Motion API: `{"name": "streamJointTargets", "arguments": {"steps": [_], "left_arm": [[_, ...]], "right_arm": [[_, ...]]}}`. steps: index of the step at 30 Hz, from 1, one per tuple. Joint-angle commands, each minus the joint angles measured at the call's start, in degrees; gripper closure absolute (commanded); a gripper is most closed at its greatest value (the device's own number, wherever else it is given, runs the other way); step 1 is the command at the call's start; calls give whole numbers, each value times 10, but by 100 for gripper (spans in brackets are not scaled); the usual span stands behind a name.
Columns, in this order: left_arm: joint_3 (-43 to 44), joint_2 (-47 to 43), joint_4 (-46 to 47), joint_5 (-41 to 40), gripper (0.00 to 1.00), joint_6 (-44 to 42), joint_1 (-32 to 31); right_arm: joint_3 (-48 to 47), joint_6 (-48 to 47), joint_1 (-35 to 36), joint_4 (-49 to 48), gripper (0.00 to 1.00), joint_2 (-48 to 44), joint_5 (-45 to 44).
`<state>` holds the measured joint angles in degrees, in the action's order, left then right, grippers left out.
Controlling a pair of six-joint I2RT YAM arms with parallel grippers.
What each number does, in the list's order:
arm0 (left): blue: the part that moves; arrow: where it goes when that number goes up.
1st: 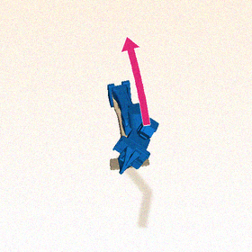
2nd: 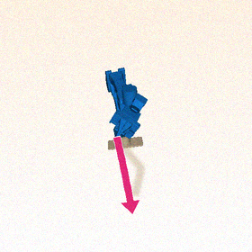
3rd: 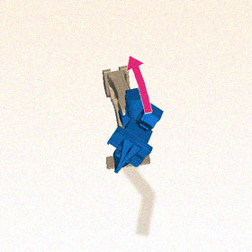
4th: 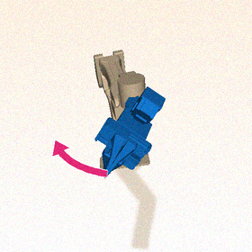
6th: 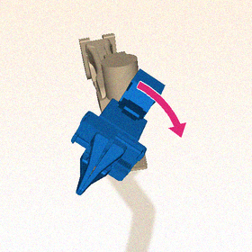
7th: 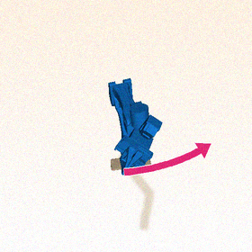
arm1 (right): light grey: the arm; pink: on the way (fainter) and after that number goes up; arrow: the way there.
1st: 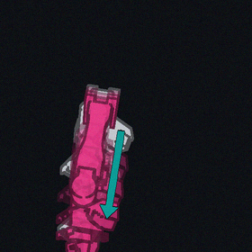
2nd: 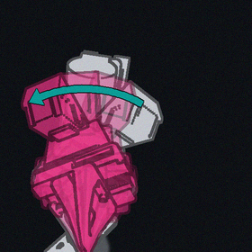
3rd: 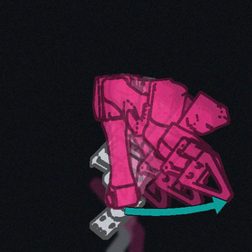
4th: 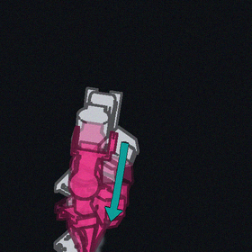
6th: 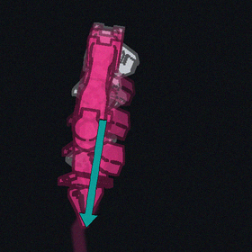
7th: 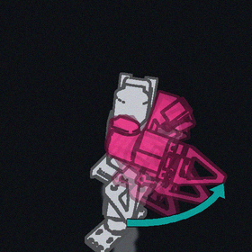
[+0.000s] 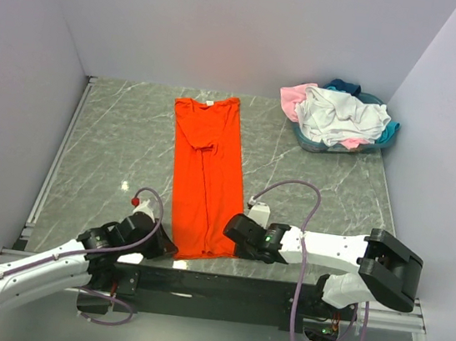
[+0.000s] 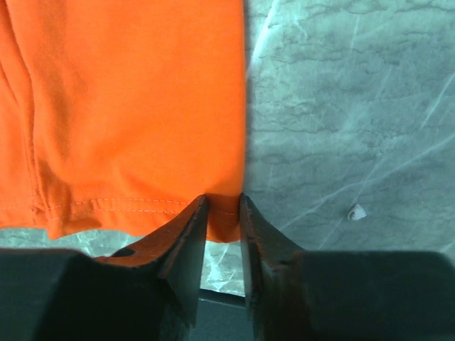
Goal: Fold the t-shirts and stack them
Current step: Fold the tshirt
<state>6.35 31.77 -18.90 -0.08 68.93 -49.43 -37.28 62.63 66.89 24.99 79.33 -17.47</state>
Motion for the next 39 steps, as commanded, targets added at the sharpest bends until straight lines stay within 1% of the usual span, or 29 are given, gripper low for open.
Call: {"name": "streamJointTargets", "arguments": {"steps": [1,2,3,4,6,7,10,16,23,27,31,33,35,37,39], "left_arm": [[-21,8,-15,10,84,-2,-7],[-23,5,-14,10,88,-2,-6],[-24,3,-14,10,89,-2,-7],[-24,0,-13,11,93,-3,-7],[-24,-6,-12,11,99,-4,-7],[-26,-11,-11,12,100,-4,-8],[-25,-21,-14,16,100,-8,-7],[-13,-27,-34,22,100,-26,-7],[2,-25,-41,39,100,-41,-9],[9,-37,-45,44,100,-44,-12],[25,-66,-38,29,100,-40,-12],[30,-72,-26,25,100,-40,-12],[29,-69,10,38,100,-38,-12],[24,-53,52,46,100,-37,-12],[26,-40,72,54,100,-38,-12]], "right_arm": [[15,9,9,73,72,19,10],[15,9,10,72,73,17,11],[16,7,10,71,75,16,11],[15,8,10,72,79,15,11],[15,7,11,73,84,15,12],[14,7,11,73,90,15,12],[13,7,14,74,100,12,14],[7,21,30,97,100,1,11],[-7,54,65,131,100,-13,1],[-26,81,90,173,100,-26,-13],[-45,95,100,211,100,-56,-34],[-52,96,100,225,100,-70,-48],[-55,97,100,228,100,-87,-57],[-61,94,100,224,100,-95,-64],[-69,89,100,219,100,-95,-70]]}}
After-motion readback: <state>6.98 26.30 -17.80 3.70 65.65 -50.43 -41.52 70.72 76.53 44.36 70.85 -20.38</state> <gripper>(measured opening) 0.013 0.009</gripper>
